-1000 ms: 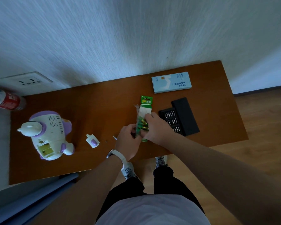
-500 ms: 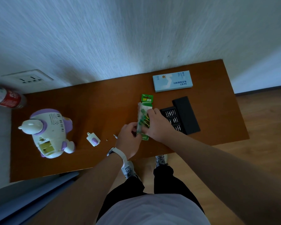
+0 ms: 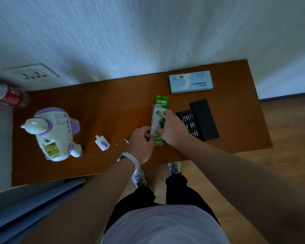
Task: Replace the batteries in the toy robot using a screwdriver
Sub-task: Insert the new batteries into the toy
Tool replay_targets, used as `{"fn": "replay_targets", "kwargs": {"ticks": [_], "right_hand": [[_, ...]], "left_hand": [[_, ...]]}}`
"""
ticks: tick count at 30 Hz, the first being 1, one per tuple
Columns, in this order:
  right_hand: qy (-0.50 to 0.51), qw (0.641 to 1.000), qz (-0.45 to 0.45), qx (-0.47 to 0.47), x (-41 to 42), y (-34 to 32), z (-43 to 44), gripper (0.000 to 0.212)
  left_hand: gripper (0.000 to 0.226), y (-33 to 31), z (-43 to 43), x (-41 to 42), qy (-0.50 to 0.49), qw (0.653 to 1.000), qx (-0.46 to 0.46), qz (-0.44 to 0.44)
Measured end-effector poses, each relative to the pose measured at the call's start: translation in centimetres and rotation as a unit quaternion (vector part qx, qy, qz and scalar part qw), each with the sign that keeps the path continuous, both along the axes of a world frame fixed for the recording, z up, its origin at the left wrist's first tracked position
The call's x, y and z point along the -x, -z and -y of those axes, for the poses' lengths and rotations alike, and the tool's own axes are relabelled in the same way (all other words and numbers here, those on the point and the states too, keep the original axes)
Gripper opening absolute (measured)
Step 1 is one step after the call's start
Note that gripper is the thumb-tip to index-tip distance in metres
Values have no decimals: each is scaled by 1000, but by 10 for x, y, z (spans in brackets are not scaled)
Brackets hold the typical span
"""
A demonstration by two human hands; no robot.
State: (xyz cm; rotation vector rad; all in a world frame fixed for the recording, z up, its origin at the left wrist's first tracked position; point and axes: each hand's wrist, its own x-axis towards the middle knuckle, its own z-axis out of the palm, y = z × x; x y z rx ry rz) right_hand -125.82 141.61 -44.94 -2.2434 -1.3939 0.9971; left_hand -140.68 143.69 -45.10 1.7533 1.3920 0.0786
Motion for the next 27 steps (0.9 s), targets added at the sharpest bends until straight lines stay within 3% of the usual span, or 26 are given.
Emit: {"fn": "replay_targets", "kwargs": {"ticks": [7,21,27], "right_hand": [[34,999,-23,-18,-3,3,0,34],[58,996,-2,-65,2,13,0,30],[86,994,-33,-61,-4,13,-5,24]], "left_hand": [[31,2,3,-2,-16,1000,-7,-18],[27,-2,4,-3,-27,999,-7,-24],[32,-1,5,-4,-40,999,-1,-33]]}}
